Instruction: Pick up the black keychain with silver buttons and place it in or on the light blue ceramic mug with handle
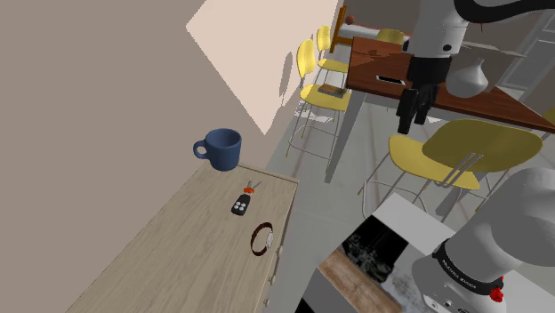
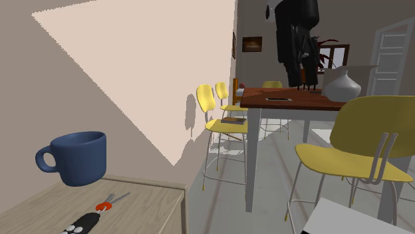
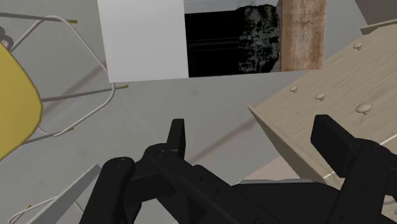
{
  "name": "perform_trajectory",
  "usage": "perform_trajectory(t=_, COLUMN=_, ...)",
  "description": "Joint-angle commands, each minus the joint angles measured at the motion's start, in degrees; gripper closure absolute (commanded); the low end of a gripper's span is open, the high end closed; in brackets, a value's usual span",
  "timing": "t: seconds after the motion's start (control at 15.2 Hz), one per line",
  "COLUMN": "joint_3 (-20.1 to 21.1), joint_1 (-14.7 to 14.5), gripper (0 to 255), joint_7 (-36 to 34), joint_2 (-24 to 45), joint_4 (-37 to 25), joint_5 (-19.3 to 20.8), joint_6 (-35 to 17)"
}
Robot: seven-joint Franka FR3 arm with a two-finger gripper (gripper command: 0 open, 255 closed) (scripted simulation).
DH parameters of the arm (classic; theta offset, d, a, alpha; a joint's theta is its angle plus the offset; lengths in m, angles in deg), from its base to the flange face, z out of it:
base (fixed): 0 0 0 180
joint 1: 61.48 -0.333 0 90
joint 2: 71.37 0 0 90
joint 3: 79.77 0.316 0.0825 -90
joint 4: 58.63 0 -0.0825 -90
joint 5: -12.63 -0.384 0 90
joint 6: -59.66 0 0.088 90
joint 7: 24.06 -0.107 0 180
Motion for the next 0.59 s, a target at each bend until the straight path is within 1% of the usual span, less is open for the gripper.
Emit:
perform_trajectory(t=0.0, joint_3=0.0, joint_1=0.0, gripper=0, joint_7=0.0, joint_2=0.0, joint_4=0.0, joint_5=0.0, joint_6=0.0)
perform_trajectory(t=0.53, joint_3=8.6, joint_1=-4.0, gripper=0, joint_7=-8.8, joint_2=5.9, joint_4=2.2, joint_5=-6.8, joint_6=-11.9)
